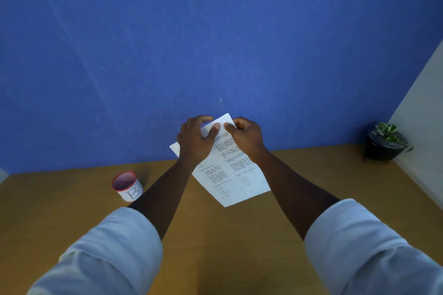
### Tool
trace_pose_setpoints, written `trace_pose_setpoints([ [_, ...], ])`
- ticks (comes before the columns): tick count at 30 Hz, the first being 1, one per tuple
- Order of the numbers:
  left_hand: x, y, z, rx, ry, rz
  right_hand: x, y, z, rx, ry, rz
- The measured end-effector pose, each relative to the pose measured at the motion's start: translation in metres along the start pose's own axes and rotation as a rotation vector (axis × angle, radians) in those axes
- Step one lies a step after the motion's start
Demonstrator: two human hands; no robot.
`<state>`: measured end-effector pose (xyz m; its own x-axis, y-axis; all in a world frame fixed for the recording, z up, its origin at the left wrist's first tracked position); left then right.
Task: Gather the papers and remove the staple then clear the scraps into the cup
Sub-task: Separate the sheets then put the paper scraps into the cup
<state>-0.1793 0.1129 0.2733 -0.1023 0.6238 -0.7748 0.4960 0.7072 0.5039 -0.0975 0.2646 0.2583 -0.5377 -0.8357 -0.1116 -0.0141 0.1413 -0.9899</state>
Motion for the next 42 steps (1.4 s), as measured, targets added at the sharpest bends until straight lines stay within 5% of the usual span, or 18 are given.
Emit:
trace_pose_setpoints([
  [7, 0.022, -0.009, 0.017, -0.06, -0.077, 0.273, -0.014, 0.007, -0.011, 0.089, 0.16, 0.09],
  [17, 0.061, 0.003, 0.05, -0.05, -0.409, 0.529, -0.011, 0.016, -0.005, 0.336, 0.206, -0.293],
  [20, 0.054, 0.01, 0.055, 0.054, -0.383, 0.454, -0.005, 0.013, -0.002, 0.405, 0.172, -0.472],
  [27, 0.053, -0.022, 0.054, -0.074, -0.281, 0.419, 0.001, 0.013, -0.002, 0.402, 0.078, -0.499],
  [35, 0.053, -0.028, 0.055, -0.067, -0.213, 0.457, -0.025, 0.058, -0.001, 0.455, 0.148, -0.312],
  [42, 0.063, -0.05, 0.053, -0.261, -0.227, 0.651, -0.049, 0.109, 0.008, 0.544, 0.211, -0.132],
])
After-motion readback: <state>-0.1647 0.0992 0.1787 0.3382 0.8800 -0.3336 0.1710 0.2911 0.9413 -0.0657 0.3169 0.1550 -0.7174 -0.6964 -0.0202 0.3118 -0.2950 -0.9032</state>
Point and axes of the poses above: each hand's wrist, its own z-axis away from the middle knuckle, its own x-axis out of the palm, y = z × x, the point moved 10 cm from there along -z, towards the middle knuckle, and after that the axes turned 7 degrees about -z, right-handed, at the moved point
